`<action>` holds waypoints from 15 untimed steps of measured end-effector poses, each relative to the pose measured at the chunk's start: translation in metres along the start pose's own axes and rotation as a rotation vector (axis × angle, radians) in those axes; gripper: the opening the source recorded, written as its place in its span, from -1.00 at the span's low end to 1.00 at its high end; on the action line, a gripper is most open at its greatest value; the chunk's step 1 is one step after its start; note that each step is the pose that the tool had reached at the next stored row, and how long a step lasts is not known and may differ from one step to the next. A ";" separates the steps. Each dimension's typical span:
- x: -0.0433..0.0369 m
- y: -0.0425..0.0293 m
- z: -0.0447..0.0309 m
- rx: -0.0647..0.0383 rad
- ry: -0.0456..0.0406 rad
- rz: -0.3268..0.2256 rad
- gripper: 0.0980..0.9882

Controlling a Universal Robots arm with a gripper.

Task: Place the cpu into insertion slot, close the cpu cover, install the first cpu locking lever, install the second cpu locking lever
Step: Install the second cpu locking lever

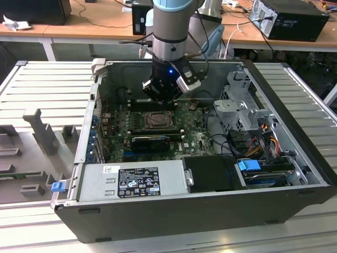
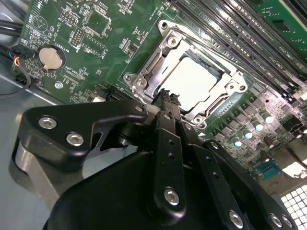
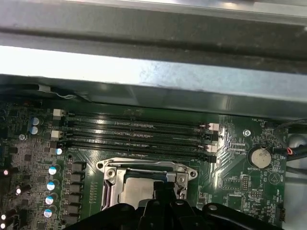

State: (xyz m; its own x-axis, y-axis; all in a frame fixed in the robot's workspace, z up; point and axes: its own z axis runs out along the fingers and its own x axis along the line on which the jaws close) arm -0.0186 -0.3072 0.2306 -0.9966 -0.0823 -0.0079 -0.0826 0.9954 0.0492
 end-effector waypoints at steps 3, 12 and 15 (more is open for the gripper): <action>-0.0001 0.0003 -0.0084 0.003 0.0003 0.000 -0.98; 0.0000 -0.0024 -0.0239 0.006 0.0004 0.002 -0.98; 0.0005 -0.0077 -0.0242 0.006 0.0005 0.002 -0.98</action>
State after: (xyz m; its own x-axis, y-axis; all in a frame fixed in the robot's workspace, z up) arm -0.0185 -0.3162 0.2543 -0.9968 -0.0801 -0.0073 -0.0803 0.9958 0.0428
